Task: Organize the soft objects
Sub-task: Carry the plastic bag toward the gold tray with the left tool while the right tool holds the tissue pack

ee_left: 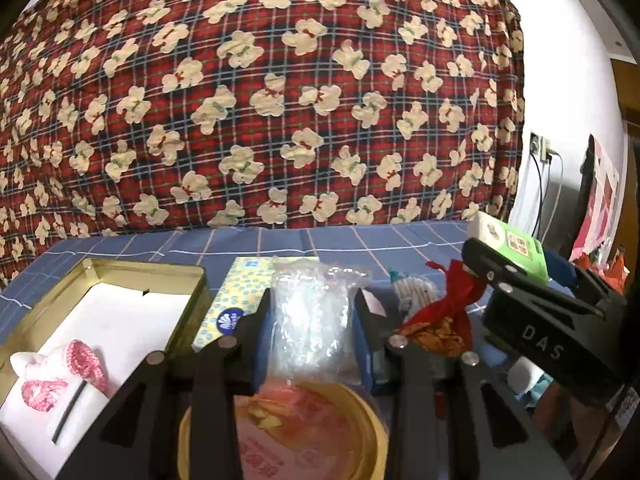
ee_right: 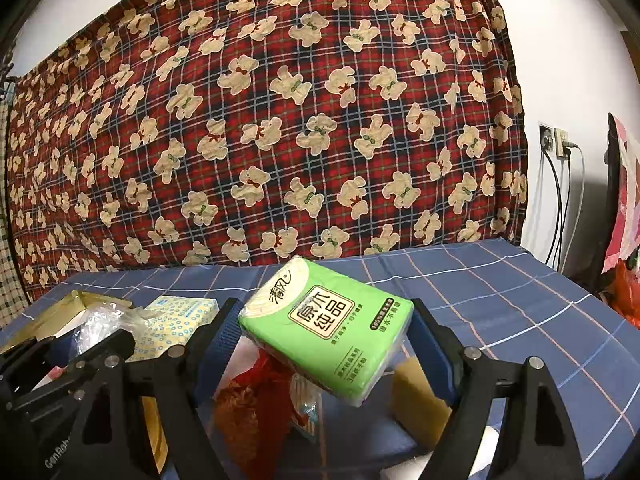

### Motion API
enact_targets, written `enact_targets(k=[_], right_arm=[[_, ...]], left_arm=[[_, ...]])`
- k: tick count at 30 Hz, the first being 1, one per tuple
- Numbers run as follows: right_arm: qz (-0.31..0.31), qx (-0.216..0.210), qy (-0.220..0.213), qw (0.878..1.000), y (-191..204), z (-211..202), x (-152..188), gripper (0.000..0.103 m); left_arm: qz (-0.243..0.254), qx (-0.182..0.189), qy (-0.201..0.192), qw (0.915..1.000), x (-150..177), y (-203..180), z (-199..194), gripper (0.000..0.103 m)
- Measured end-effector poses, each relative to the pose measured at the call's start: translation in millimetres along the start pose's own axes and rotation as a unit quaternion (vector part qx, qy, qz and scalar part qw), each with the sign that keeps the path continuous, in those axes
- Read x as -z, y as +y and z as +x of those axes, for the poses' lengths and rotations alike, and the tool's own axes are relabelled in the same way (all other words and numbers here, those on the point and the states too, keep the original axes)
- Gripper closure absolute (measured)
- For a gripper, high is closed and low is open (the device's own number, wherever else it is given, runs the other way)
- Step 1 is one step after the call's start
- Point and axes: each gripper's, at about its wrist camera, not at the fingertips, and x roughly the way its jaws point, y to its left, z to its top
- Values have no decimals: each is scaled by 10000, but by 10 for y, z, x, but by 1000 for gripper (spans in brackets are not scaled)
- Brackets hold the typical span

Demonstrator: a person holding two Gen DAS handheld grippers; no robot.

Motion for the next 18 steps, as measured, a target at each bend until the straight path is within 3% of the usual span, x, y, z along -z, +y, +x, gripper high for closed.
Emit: enact_targets(k=[9,18], right_arm=[[-4,9,-2,10000,10,10,-4,20],[-67,-9,-3,10000,57,30,-6,20]], left_arm=[[-25,-69,-157,9999,11,25,-51,69],[-265,-409,-240,9985,4,156,-64,69]])
